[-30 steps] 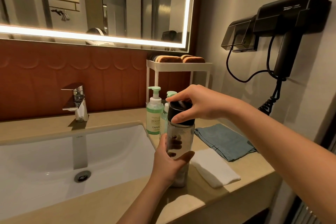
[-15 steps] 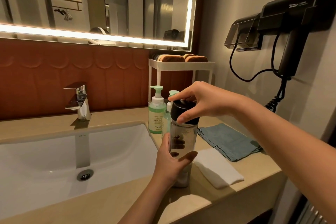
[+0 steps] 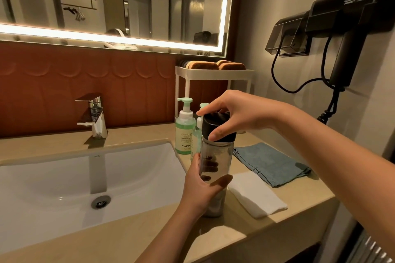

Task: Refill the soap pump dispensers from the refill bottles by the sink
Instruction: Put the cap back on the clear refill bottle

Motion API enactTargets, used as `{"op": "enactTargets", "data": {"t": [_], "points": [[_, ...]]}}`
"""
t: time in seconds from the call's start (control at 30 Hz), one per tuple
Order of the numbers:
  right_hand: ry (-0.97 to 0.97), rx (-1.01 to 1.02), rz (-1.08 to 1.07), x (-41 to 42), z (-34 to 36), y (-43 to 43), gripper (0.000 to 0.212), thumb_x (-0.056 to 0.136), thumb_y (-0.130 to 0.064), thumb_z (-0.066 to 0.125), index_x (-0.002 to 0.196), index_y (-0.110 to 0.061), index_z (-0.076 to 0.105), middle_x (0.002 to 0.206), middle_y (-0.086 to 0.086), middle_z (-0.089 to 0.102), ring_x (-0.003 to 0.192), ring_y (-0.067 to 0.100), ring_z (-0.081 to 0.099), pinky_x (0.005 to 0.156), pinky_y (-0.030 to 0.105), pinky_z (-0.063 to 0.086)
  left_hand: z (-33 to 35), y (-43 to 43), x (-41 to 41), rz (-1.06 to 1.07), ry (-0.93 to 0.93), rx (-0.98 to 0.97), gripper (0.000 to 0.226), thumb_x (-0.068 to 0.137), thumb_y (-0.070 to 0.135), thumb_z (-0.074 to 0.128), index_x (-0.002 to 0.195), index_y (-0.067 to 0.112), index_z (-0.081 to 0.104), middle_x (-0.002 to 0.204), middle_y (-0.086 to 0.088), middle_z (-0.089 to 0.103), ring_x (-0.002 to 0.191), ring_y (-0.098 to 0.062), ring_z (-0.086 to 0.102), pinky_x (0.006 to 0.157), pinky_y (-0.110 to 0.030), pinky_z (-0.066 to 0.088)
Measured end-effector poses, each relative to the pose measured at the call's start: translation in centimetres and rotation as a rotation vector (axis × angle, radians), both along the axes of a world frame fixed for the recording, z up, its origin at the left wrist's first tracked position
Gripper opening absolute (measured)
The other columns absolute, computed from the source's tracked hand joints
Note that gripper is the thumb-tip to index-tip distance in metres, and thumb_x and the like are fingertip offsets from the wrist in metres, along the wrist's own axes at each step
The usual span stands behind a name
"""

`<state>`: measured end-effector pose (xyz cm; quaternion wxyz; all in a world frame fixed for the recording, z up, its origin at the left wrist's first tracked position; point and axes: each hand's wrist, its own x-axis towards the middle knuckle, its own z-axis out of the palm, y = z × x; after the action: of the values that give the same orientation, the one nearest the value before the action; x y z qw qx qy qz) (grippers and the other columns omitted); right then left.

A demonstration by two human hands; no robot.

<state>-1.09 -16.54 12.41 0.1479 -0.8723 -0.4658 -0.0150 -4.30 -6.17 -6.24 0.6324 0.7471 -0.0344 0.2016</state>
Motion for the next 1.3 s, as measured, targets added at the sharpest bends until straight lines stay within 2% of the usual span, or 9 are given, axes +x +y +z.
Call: {"op": "enactTargets", "data": {"t": [0.2,0.5,0.6,0.7,0.77,0.9,1.0,1.13,1.3], "points": [[-0.097,-0.01,-0.074,-0.5,-0.7,0.7,0.047,0.078,-0.039,0.069,0.119,-0.018,0.061,0.105,-0.009,0.058,0.096,0.006,0.055,0.062,0.011,0.049,0.1,-0.1,0.2,-0.008,0.011,-0.03,0.062,0.053,0.049,0.071,0.106,0.043,0.039,0.108,0.018,0.053,0.105,-0.009,0.053,0.078,-0.015,0.048],[-0.641,0.009,-0.347,-1.6,-4.1,3.6,0.036,0.091,-0.051,0.042,0.077,-0.017,0.045,0.063,-0.005,0.04,0.073,0.013,0.044,0.056,0.022,0.032,-0.2,-0.1,0.5,0.025,0.069,-0.075,0.084,0.066,0.03,0.079,0.136,0.019,0.034,0.121,0.002,0.055,0.11,-0.016,0.055,0.092,-0.029,0.047],[-0.426,-0.05,-0.4,-1.4,-3.6,4.0,0.045,0.091,-0.055,0.04,0.077,-0.014,0.052,0.071,-0.001,0.051,0.081,0.016,0.051,0.068,0.029,0.045,-0.1,-0.2,0.4,0.027,0.093,-0.066,0.088,0.067,0.033,0.078,0.139,0.018,0.031,0.127,-0.001,0.053,0.112,-0.017,0.053,0.094,-0.032,0.047],[0.08,-0.069,-0.237,-1.7,-1.1,2.7,0.042,0.096,-0.041,0.041,0.127,-0.014,0.051,0.125,0.008,0.055,0.114,0.02,0.051,0.088,0.025,0.041,0.1,-0.2,0.1,0.003,0.066,-0.057,0.072,0.07,0.029,0.077,0.129,0.024,0.037,0.122,0.002,0.054,0.114,-0.018,0.052,0.092,-0.031,0.049],[0.324,-0.069,-0.12,-1.8,0.6,0.8,0.045,0.096,-0.028,0.046,0.139,-0.019,0.039,0.139,0.004,0.045,0.118,0.013,0.045,0.082,0.015,0.039,0.1,-0.1,-0.1,-0.006,0.046,-0.033,0.07,0.071,0.028,0.077,0.127,0.029,0.036,0.123,0.004,0.052,0.115,-0.016,0.051,0.094,-0.031,0.048],[0.155,-0.14,-0.101,-1.6,1.3,-0.9,0.046,0.089,-0.031,0.056,0.133,-0.021,0.05,0.128,-0.002,0.056,0.11,0.009,0.051,0.079,0.016,0.045,0.2,-0.1,0.0,-0.007,0.036,-0.034,0.071,0.07,0.025,0.078,0.127,0.03,0.036,0.128,0.004,0.05,0.12,-0.017,0.047,0.101,-0.039,0.045],[-0.089,-0.149,-0.238,-1.4,0.8,0.3,0.048,0.081,-0.05,0.06,0.109,-0.012,0.065,0.102,0.001,0.067,0.091,0.013,0.062,0.066,0.016,0.049,0.2,0.0,-0.1,-0.008,0.031,-0.036,0.076,0.064,0.033,0.078,0.128,0.029,0.036,0.128,0.004,0.051,0.121,-0.017,0.047,0.1,-0.038,0.045],[-0.588,-0.159,-0.49,-1.3,-1.4,2.5,0.059,0.083,-0.071,0.034,0.072,-0.017,0.054,0.066,-0.003,0.053,0.061,0.012,0.052,0.054,0.023,0.039,0.4,-0.2,-0.3,-0.005,0.057,-0.075,0.097,0.053,0.043,0.076,0.137,0.02,0.034,0.132,-0.002,0.05,0.122,-0.021,0.048,0.102,-0.044,0.044],[0.098,0.181,-0.251,-0.8,-2.9,3.1,0.044,0.096,-0.048,0.033,0.123,-0.018,0.051,0.118,0.001,0.052,0.109,0.018,0.049,0.083,0.029,0.045,0.5,-0.2,-0.2,-0.02,0.055,-0.079,0.065,0.07,0.018,0.077,0.12,0.031,0.037,0.104,0.016,0.053,0.097,-0.004,0.053,0.075,-0.013,0.048]]}}
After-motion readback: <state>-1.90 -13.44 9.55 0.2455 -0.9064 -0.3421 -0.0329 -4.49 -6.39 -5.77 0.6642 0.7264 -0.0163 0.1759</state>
